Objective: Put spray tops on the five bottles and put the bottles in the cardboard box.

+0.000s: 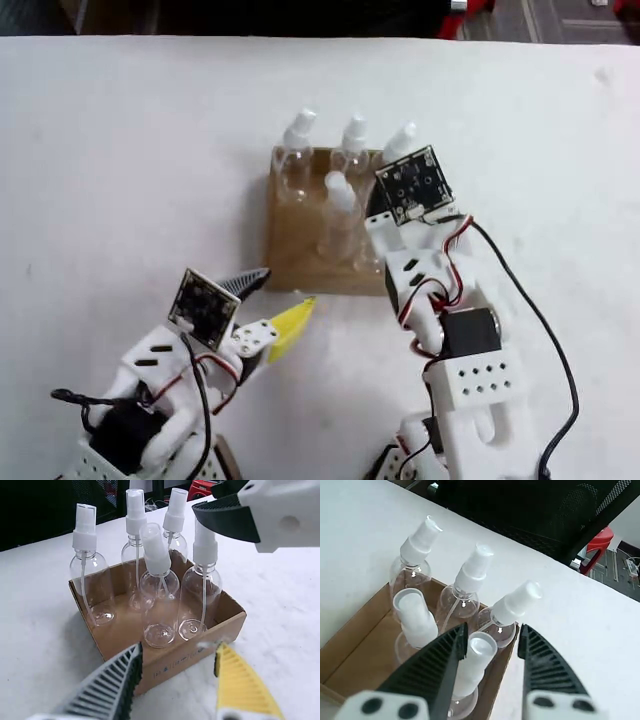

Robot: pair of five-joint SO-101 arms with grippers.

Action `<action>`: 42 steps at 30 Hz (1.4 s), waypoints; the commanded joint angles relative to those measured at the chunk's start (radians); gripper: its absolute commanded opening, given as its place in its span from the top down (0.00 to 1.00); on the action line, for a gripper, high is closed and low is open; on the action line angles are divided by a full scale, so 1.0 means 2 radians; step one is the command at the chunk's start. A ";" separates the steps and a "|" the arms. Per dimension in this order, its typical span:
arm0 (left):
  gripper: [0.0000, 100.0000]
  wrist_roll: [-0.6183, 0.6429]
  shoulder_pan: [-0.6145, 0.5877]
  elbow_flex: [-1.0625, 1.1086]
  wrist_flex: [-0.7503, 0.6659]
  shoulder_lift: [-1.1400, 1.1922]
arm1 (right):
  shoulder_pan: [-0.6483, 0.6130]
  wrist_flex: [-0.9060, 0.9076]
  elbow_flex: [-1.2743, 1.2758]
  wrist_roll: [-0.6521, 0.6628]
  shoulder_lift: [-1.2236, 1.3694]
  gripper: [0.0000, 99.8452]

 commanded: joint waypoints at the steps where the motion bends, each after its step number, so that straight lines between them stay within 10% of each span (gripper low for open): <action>1: 0.77 -0.005 0.000 -0.012 -0.004 -0.003 | 0.006 -0.007 -0.002 0.001 -0.007 0.86; 18: 0.78 -0.005 -0.003 -0.012 0.000 -0.003 | -0.011 0.183 -0.093 0.001 -0.225 0.87; 24: 0.99 -0.004 -0.118 -0.053 -0.020 -0.003 | 0.054 0.241 -0.090 0.001 -0.302 0.98; 32: 0.98 -0.005 -0.226 -0.211 -0.023 -0.003 | 0.089 0.342 -0.170 0.000 -0.344 0.98; 42: 0.98 -0.094 -0.262 -0.423 0.206 -0.003 | 0.026 0.533 -0.291 0.000 -0.402 0.98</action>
